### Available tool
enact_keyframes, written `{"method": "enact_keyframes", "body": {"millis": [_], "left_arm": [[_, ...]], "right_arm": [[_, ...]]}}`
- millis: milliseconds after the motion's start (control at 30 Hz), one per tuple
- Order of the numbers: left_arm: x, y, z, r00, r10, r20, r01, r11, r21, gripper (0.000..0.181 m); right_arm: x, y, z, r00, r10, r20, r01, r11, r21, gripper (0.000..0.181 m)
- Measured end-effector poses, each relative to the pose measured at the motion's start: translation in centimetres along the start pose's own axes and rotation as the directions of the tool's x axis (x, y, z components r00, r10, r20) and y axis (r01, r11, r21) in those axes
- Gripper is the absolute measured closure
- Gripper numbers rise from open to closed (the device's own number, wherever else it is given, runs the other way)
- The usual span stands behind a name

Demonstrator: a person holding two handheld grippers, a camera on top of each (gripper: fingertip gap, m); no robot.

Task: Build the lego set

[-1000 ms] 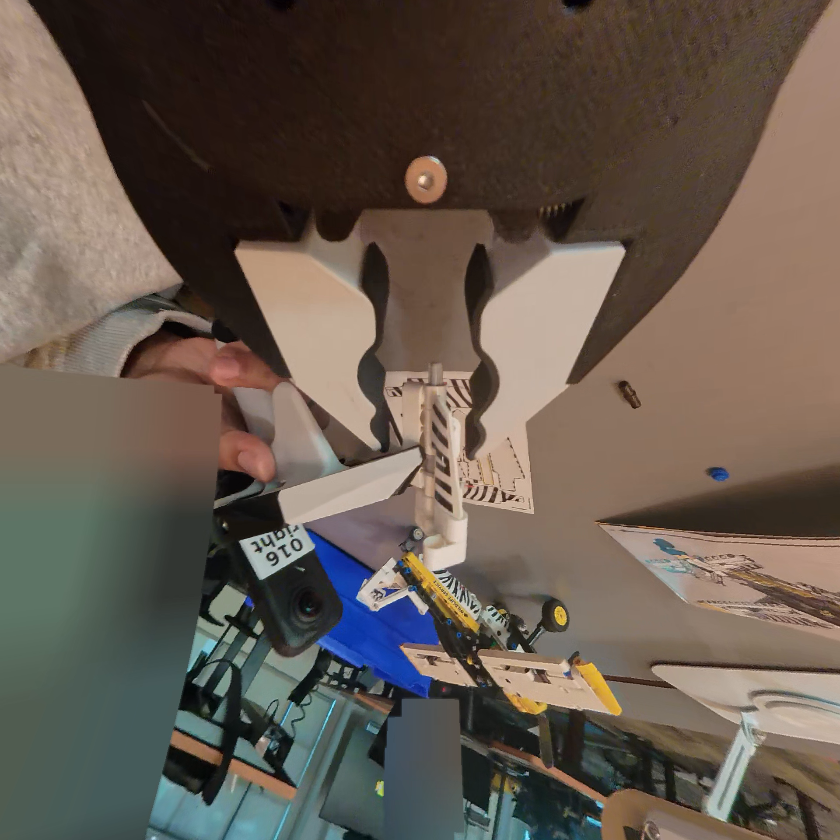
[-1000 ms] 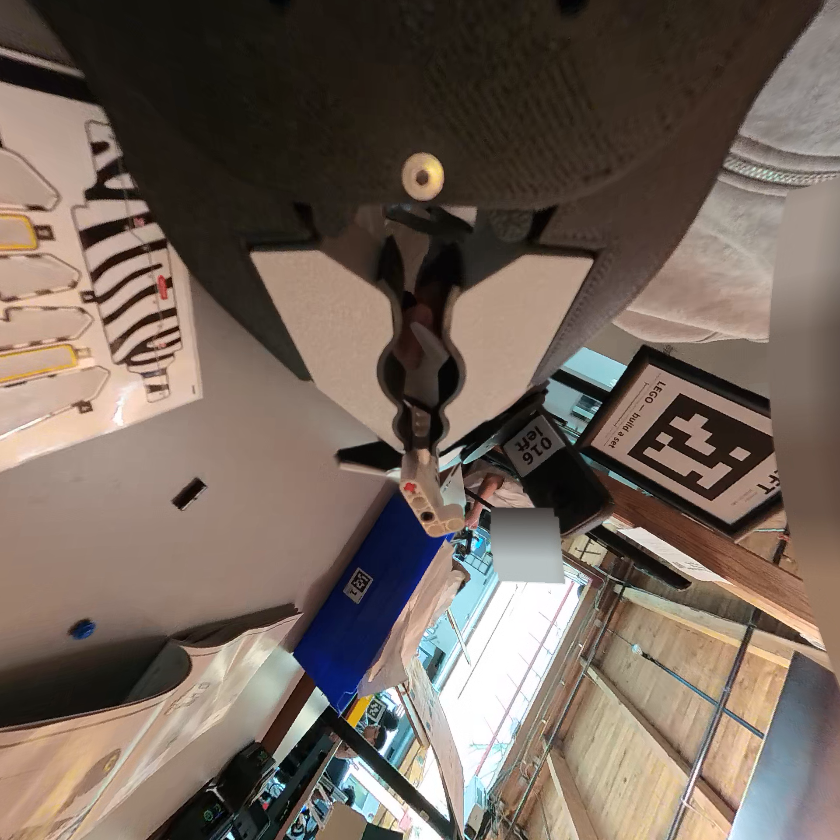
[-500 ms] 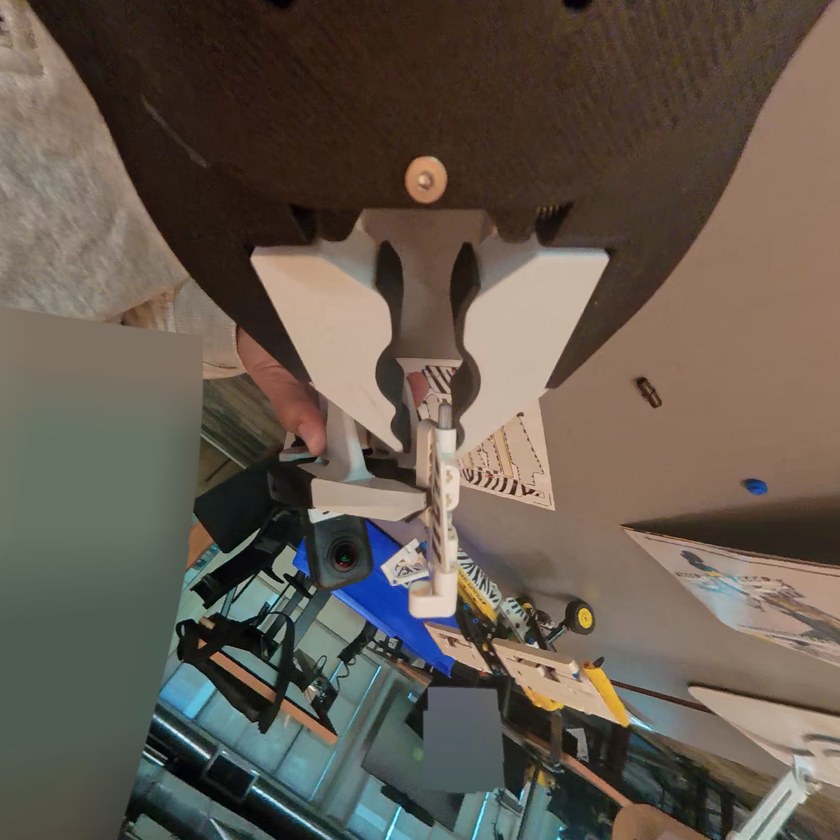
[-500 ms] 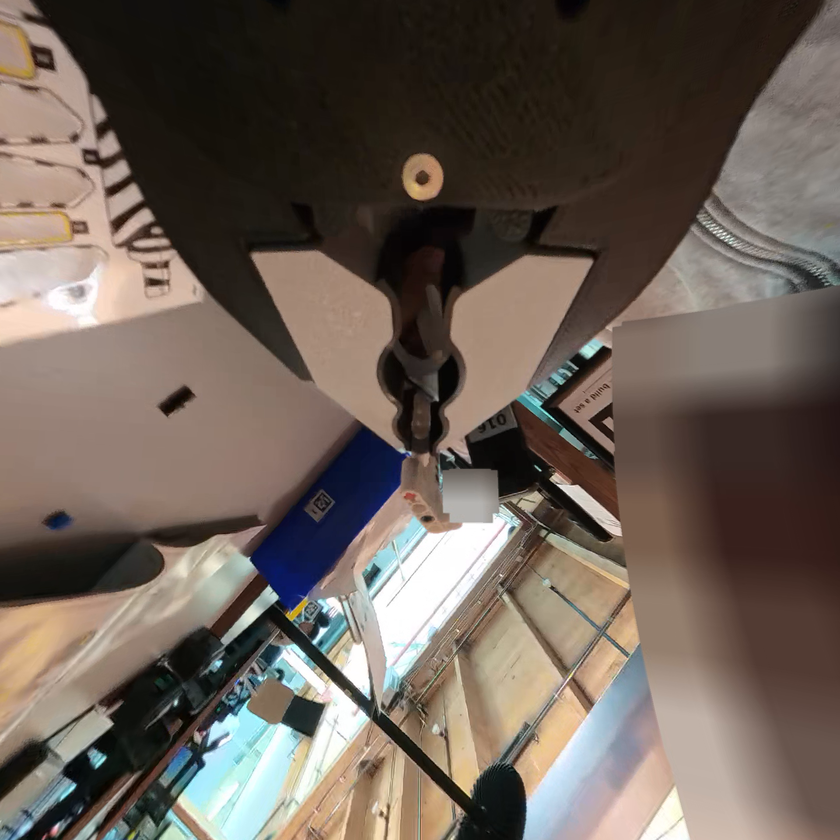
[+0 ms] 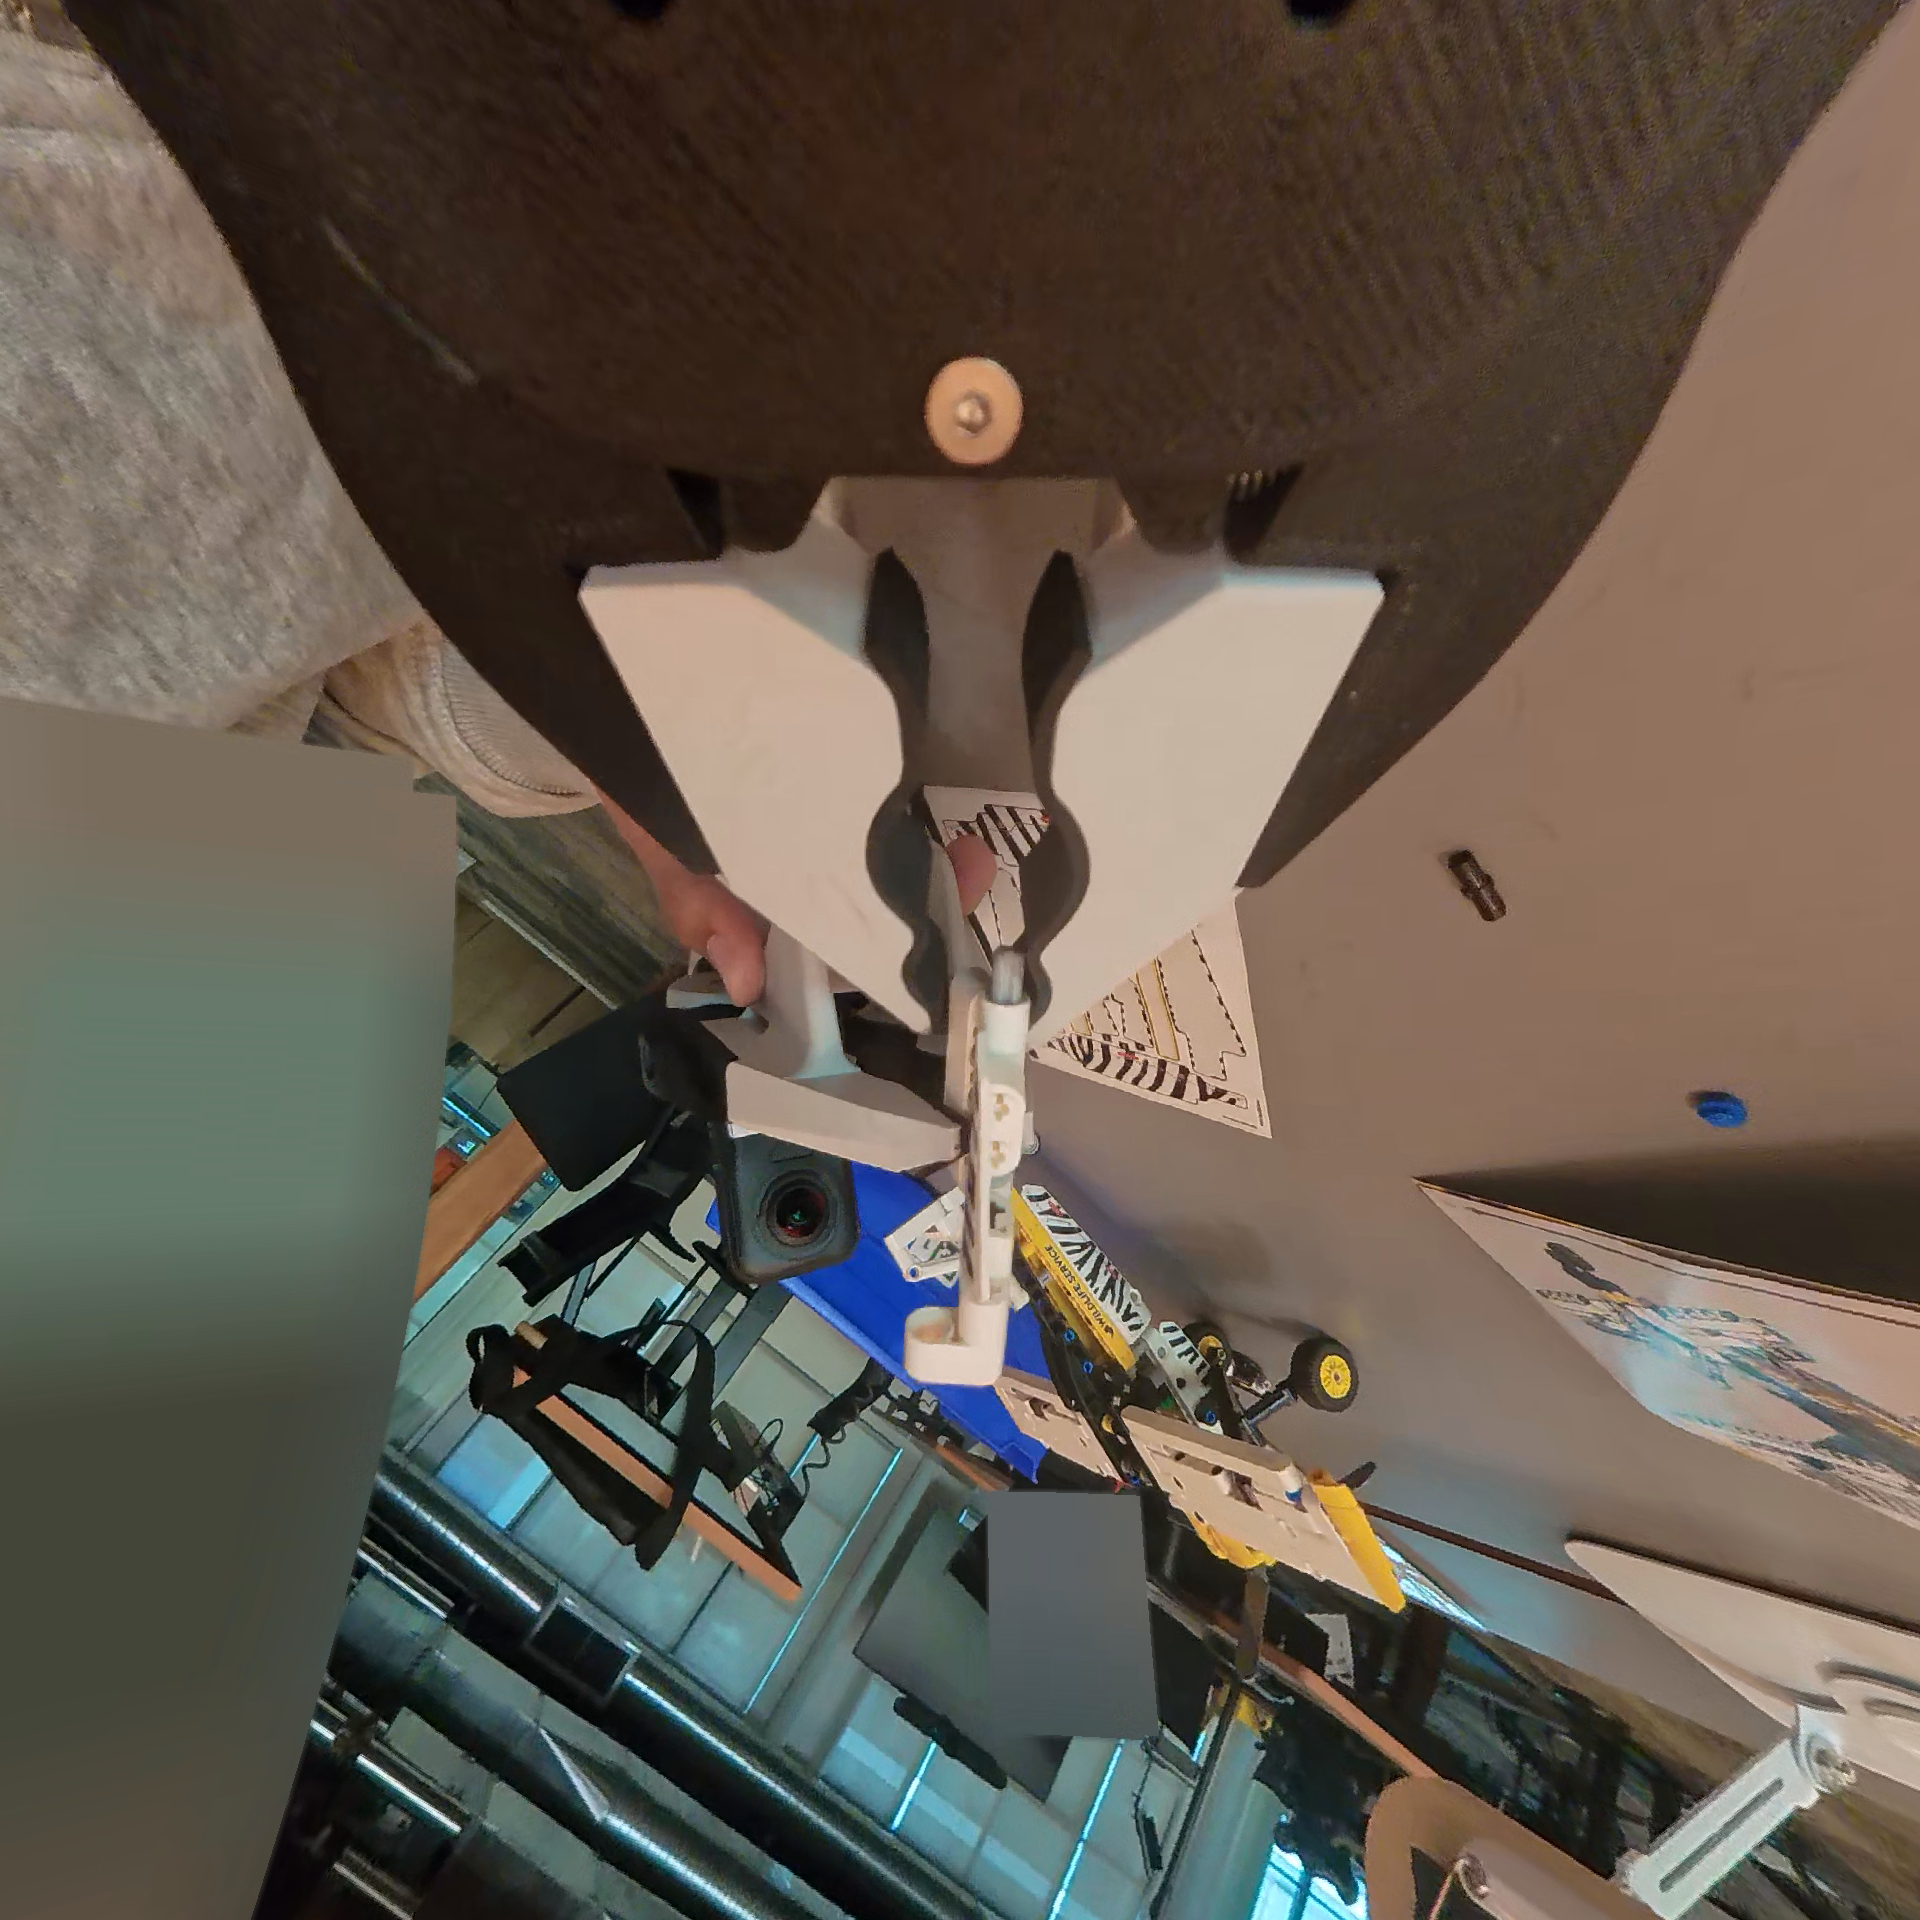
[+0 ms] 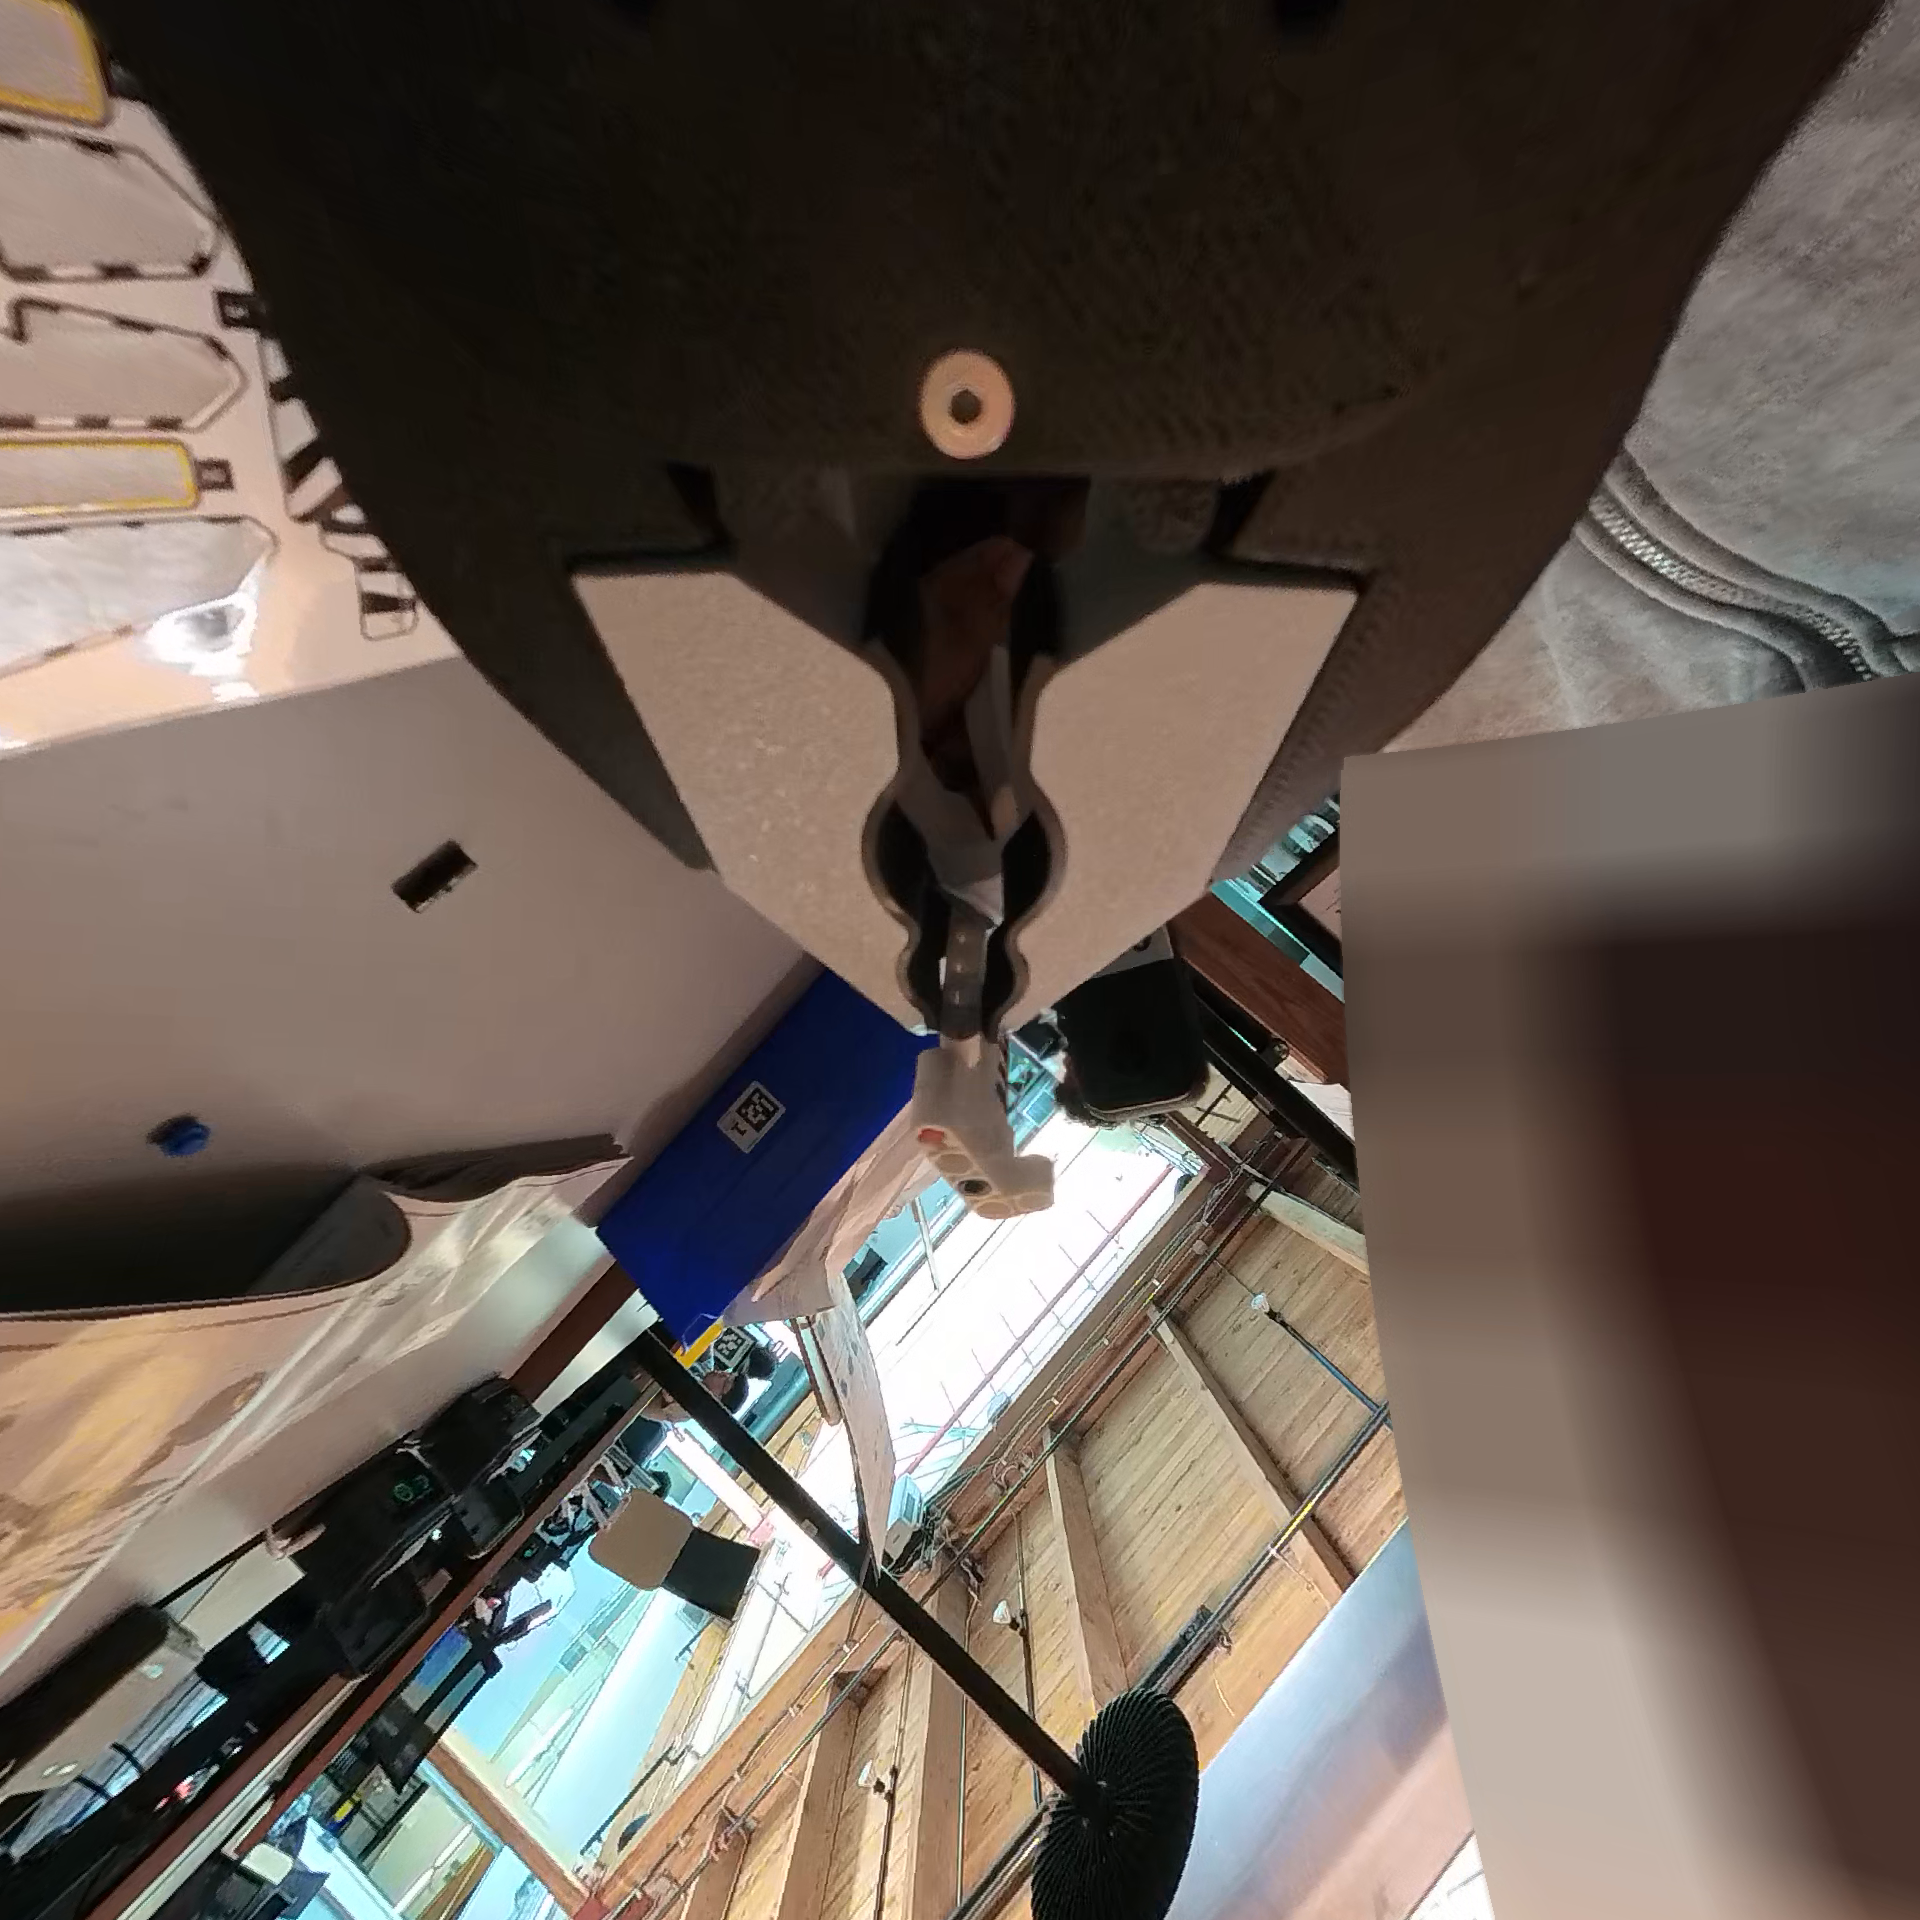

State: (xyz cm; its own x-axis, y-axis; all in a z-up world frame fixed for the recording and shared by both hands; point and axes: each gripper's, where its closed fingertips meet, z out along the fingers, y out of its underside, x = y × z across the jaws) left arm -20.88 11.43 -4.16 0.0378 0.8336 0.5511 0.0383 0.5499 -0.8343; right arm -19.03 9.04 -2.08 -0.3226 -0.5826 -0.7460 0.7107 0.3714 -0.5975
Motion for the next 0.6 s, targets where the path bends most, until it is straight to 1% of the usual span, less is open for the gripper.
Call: {"method": "enact_keyframes", "body": {"millis": [100, 200, 267, 400, 600], "left_arm": [[-0.1, -0.6, -0.3, 1.0, 0.013, 0.009, -0.013, 0.999, 0.041, 0.166], [0.1, -2.1, -1.4, 0.996, 0.085, 0.03, -0.089, 0.985, 0.148, 0.159], [0.0, -2.6, -1.8, 0.992, 0.113, 0.055, -0.122, 0.975, 0.185, 0.155], [-0.1, -2.3, -1.5, 0.994, 0.096, 0.046, -0.102, 0.981, 0.162, 0.153], [-0.6, -2.5, -1.5, 0.997, 0.059, 0.057, -0.068, 0.983, 0.168, 0.148]], "right_arm": [[0.0, 0.1, 0.1, 1.0, -0.026, -0.013, 0.026, 1.0, -0.001, 0.176], [0.0, 0.0, 0.0, 1.0, -0.026, -0.017, 0.026, 1.0, 0.008, 0.176], [0.5, -0.3, -0.2, 0.998, -0.026, -0.049, 0.028, 0.999, 0.026, 0.176], [1.0, -1.0, -0.6, 0.995, -0.039, -0.09, 0.045, 0.997, 0.066, 0.176], [0.5, -0.7, -0.4, 0.996, -0.056, -0.074, 0.06, 0.997, 0.048, 0.176]]}}
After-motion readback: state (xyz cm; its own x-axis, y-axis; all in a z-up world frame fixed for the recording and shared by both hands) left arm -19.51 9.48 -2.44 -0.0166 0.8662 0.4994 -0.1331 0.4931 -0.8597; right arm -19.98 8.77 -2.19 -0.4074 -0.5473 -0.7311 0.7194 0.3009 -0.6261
